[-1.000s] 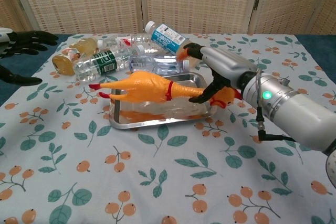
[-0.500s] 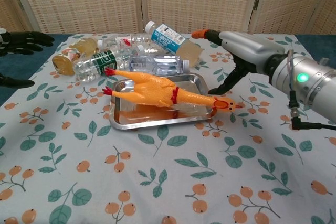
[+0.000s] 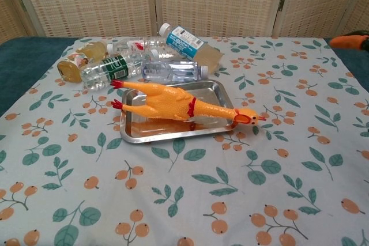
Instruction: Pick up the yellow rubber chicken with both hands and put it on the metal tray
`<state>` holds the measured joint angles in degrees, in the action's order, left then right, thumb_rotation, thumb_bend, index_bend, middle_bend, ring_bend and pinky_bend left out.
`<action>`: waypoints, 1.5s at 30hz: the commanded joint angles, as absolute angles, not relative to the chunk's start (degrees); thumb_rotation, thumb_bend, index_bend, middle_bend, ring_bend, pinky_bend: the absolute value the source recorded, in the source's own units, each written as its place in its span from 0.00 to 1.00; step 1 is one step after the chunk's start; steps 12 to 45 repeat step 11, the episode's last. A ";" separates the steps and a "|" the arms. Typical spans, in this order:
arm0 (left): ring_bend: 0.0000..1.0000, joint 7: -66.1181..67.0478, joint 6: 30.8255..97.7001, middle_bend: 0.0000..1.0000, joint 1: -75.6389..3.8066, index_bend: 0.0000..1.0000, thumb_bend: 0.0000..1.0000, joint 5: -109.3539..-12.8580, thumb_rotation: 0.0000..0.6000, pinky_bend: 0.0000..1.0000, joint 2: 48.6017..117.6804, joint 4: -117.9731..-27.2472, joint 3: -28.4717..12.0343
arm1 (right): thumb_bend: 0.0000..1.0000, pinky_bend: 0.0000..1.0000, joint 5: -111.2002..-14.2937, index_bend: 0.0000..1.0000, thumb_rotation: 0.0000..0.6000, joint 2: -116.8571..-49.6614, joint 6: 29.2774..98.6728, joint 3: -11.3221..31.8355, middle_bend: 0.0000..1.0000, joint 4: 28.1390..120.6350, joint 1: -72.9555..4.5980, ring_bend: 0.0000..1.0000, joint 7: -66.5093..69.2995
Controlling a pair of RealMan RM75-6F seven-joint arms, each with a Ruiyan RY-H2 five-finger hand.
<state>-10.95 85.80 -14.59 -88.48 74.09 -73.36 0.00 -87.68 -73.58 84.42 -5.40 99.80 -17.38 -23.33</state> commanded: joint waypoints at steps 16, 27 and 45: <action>0.00 2.30 86.99 0.00 -9.23 0.00 0.31 -88.16 1.00 0.00 71.01 -80.98 1.84 | 0.08 0.00 -91.58 0.00 1.00 -70.91 95.14 -5.42 0.00 91.15 -7.33 0.00 -11.76; 0.00 2.30 86.99 0.00 -9.23 0.00 0.31 -88.16 1.00 0.00 71.01 -80.98 1.84 | 0.08 0.00 -91.58 0.00 1.00 -70.91 95.14 -5.42 0.00 91.15 -7.33 0.00 -11.76; 0.00 2.30 86.99 0.00 -9.23 0.00 0.31 -88.16 1.00 0.00 71.01 -80.98 1.84 | 0.08 0.00 -91.58 0.00 1.00 -70.91 95.14 -5.42 0.00 91.15 -7.33 0.00 -11.76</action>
